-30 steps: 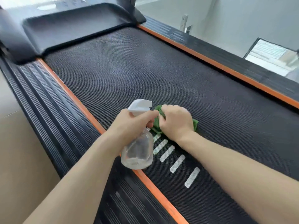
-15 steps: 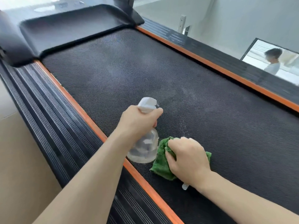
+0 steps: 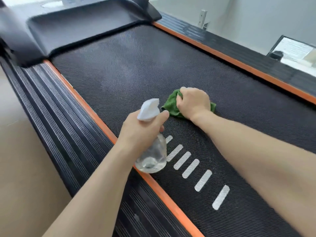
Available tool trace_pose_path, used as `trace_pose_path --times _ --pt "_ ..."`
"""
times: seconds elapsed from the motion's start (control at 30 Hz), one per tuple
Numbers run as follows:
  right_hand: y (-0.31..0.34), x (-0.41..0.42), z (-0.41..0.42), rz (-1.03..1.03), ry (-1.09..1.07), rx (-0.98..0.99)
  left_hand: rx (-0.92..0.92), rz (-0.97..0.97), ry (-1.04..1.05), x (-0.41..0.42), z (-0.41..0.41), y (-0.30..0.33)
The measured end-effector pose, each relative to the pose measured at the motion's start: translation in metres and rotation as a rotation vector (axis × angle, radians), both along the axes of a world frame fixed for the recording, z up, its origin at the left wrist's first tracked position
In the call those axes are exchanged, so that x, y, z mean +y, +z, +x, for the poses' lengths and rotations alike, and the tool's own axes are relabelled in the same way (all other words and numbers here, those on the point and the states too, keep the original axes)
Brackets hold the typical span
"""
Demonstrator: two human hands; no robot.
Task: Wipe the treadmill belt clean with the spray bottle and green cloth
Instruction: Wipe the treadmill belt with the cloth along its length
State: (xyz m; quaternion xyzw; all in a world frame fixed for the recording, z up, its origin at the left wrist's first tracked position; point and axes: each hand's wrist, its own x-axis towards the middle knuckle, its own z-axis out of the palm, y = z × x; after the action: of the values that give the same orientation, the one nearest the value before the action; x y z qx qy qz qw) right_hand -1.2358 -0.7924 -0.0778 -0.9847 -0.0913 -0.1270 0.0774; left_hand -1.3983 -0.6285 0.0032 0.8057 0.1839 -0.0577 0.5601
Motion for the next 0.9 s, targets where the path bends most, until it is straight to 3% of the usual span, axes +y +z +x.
trace_pose_path --times 0.1,0.23,0.37,0.47,0.63,0.77,0.9 --pt "0.002 0.000 -0.040 0.022 0.066 -0.032 0.000 -0.015 -0.012 0.000 -0.002 0.002" --pt "0.002 0.013 -0.132 0.055 0.310 0.009 0.016 -0.012 -0.003 0.000 -0.001 0.005" --pt "0.004 0.014 -0.120 0.005 0.453 0.024 0.023 -0.056 0.026 0.006 0.001 0.004" --pt "0.004 0.034 -0.062 0.076 0.306 -0.016 0.014 -0.086 0.018 0.015 0.001 0.003" --pt "0.003 0.066 -0.006 -0.025 0.106 0.015 -0.020 -0.144 0.000 0.036 -0.003 0.006" --pt "0.005 0.066 -0.044 0.004 0.086 -0.010 -0.011 -0.119 -0.034 0.054 0.009 0.010" --pt "0.008 0.067 -0.134 0.070 0.295 0.003 0.039 -0.115 -0.048 0.070 0.036 0.026"
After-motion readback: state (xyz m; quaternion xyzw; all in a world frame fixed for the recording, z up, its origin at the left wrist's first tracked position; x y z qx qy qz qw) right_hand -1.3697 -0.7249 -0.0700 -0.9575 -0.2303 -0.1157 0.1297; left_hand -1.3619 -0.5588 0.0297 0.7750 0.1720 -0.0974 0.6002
